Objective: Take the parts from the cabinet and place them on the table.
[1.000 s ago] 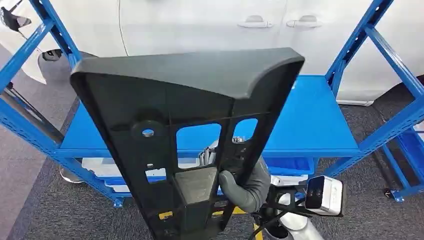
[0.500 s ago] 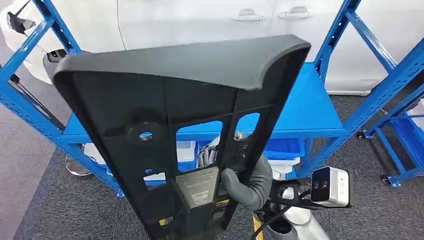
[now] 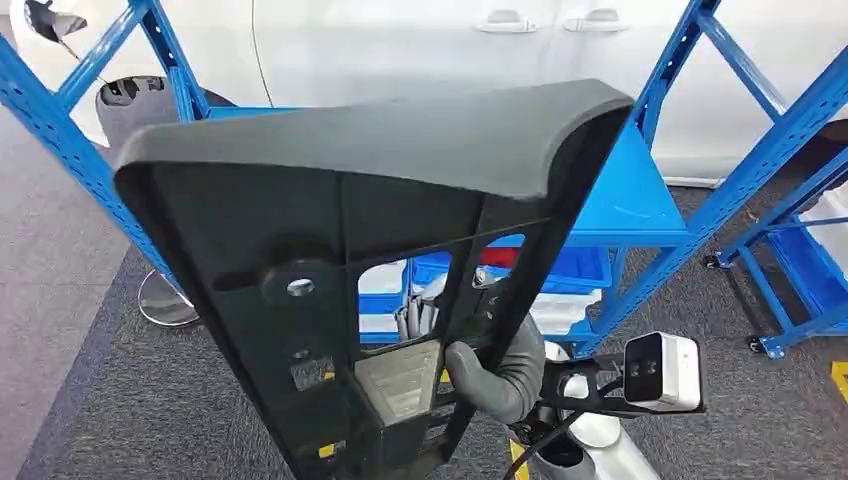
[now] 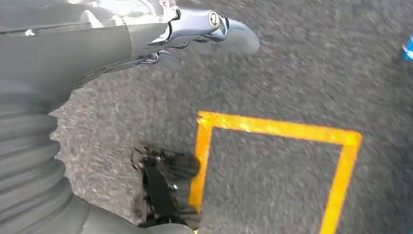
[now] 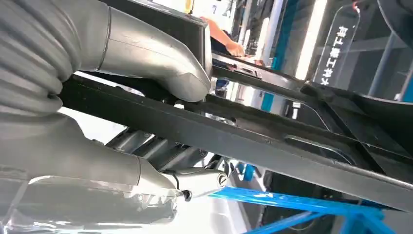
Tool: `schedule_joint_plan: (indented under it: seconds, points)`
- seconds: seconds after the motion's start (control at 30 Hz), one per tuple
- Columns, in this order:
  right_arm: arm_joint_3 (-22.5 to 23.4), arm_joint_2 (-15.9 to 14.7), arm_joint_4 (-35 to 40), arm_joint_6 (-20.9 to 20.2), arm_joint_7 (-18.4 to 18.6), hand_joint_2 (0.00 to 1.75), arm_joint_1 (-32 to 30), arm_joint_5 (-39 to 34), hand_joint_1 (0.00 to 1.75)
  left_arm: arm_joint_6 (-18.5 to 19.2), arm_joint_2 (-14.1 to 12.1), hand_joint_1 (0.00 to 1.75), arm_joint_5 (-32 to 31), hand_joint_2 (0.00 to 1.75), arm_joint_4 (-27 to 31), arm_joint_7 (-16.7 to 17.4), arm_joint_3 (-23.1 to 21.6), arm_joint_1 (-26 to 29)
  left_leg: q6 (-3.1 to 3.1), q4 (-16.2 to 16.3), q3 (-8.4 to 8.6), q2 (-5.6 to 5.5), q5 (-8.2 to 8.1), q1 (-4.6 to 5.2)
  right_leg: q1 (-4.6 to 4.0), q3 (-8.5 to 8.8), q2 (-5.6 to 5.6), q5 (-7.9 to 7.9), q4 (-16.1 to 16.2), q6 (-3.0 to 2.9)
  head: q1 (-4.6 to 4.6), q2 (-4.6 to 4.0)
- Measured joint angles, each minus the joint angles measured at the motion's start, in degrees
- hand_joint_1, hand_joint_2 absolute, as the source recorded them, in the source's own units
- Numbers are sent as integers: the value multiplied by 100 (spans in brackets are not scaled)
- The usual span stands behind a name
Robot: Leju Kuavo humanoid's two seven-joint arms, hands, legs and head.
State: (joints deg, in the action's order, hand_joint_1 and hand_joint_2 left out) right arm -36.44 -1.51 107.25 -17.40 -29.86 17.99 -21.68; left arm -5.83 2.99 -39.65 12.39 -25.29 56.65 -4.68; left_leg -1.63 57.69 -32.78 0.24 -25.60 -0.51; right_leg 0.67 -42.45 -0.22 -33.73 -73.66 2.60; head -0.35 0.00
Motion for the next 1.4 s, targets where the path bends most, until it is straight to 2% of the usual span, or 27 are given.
schedule_joint_plan:
  seconds: [0.03,0.1,0.17,0.2,0.23,0.33,0.37,0.4,0.5,0.53,0.57,0.6,0.63,0.67,0.7,0.73,0.83,0.87,0.93,1.03,1.07,1.1,1.17,1.2,1.23,1.37,1.4]
  points:
    - [0,-4,0,-4,0,175,-21,2,175,-7,-2,0,-2,175,0,11,0,8,1,6,-93,0,63,10,0,-7,0,-7,-243,-1,-2,0]
    - [0,-9,0,-66,-35,175,-50,35,175,-72,-2,0,-2,175,0,85,0,11,5,18,-254,0,176,44,-13,324,1,319,10,-55,0,0]
    - [7,-9,-4,-147,-61,175,-50,96,175,-169,0,0,18,175,0,173,9,12,11,22,-374,-5,284,78,-71,1061,5,586,1001,-210,0,0]
    - [7,-7,-4,-190,-85,175,-48,109,175,-190,20,0,26,175,0,201,15,18,35,22,-405,-4,325,81,-119,1386,-2,403,1497,-310,-13,0]
    - [9,-7,-9,-232,-125,175,-50,124,175,-192,13,0,48,175,0,216,33,25,67,13,-419,2,379,76,-119,1502,-20,381,1722,-279,-15,0]
    - [28,-7,-48,-262,-225,175,-47,188,175,-146,4,0,33,175,0,223,50,35,157,-79,-421,8,545,39,-171,1420,-6,528,1763,-341,22,0]
    - [41,-7,-68,-254,-275,175,-48,223,175,-99,-7,0,13,175,0,216,50,43,184,-75,-456,4,514,55,-77,1416,-32,645,1876,-368,22,0]
    - [50,-7,-77,-247,-317,175,-48,258,175,-81,-11,0,2,175,0,210,48,55,215,52,-507,-10,281,48,-88,1368,-44,719,1908,-403,22,0]
    - [68,-7,-79,-251,-352,175,-61,321,175,15,-9,0,-37,175,0,201,48,52,303,1306,-856,-13,-659,-10,-87,1142,-51,880,1889,-424,-2,0]
    - [68,-7,-83,-256,-352,175,-63,328,175,22,-11,0,-46,175,0,195,48,49,334,1632,-911,-13,-731,-24,-81,1057,-51,932,1867,-413,-7,-2]
    - [70,-9,-83,-267,-356,175,-65,328,175,24,-11,0,-66,175,0,190,48,43,355,1725,-860,-11,-630,-42,-64,974,2,962,1844,-381,-4,0]
    - [70,-9,-83,-249,-356,175,-58,328,175,30,-11,0,-68,175,0,188,46,42,376,1592,-697,-12,-422,-61,-46,899,26,1000,1816,-349,-4,0]
    - [70,-9,-83,-218,-350,175,-38,325,175,37,-13,0,-63,175,0,188,48,43,394,1209,-396,-20,-188,-84,-27,820,49,1032,1776,-319,-7,0]
    - [70,-9,-83,-190,-339,175,-5,317,175,37,-13,0,-44,175,0,208,48,41,409,723,-48,-80,-84,-114,-9,761,91,1054,1725,-290,-7,0]
    - [70,-9,-79,-175,-328,175,36,310,175,33,-13,0,-37,175,0,223,48,39,416,214,252,-264,-229,-151,1,695,124,1075,1663,-257,-7,-2]
    - [70,-9,-63,-142,-319,175,80,308,175,33,-13,0,-24,175,0,232,50,44,391,-4,404,-367,-325,-113,-14,624,149,1098,1614,-219,0,0]
    - [61,-15,-52,24,-297,175,142,400,175,2,-13,0,64,175,0,339,68,39,296,-14,339,-252,-350,-80,-8,552,283,1221,1620,-93,0,0]
    - [57,-20,-52,75,-293,175,161,422,175,-5,-11,0,81,175,0,372,81,37,224,-57,323,-192,-304,-135,2,525,330,1236,1612,-63,-2,0]
    - [35,-57,-26,206,-284,175,215,485,175,-9,-7,0,127,175,0,415,107,24,152,-57,300,-83,-258,-122,1,358,140,900,1230,-23,40,0]
    - [-35,-140,-2,372,-280,175,241,505,175,-24,-7,0,142,175,0,459,184,38,106,-50,247,83,-227,-82,23,-167,81,294,-95,33,48,-2]
    - [-94,-203,13,466,-295,175,240,539,175,-39,-7,0,144,175,0,494,197,45,106,-48,241,142,-223,-76,23,-180,75,307,-206,32,41,0]
    - [-144,-278,50,604,-332,175,238,599,175,-48,-4,0,144,175,0,531,199,46,107,-48,241,191,-223,-72,22,-42,62,436,-24,23,48,-2]
    - [-249,-398,169,827,-383,175,238,699,175,-81,11,0,142,175,0,557,210,40,114,-47,259,275,-228,-60,-1,512,-48,846,899,-40,48,0]
    - [-298,-444,239,918,-413,175,240,756,175,-96,15,0,133,175,0,562,219,40,131,-47,277,318,-239,-53,-37,809,-253,993,1421,-106,46,-2]
    - [-369,-500,319,1009,-446,175,240,810,175,-103,26,0,122,175,0,562,225,44,156,-44,267,359,-246,-22,-126,883,-455,885,1563,-170,39,0]
    - [-549,-680,547,1196,-542,175,130,933,175,-105,35,0,79,175,0,514,236,40,272,-59,302,580,-265,10,-137,827,-229,923,1640,-307,42,0]
    - [-575,-693,599,1211,-562,175,97,964,175,-123,33,0,68,175,0,492,236,31,297,-18,295,470,-351,-25,-77,878,-186,957,1705,-343,37,-2]
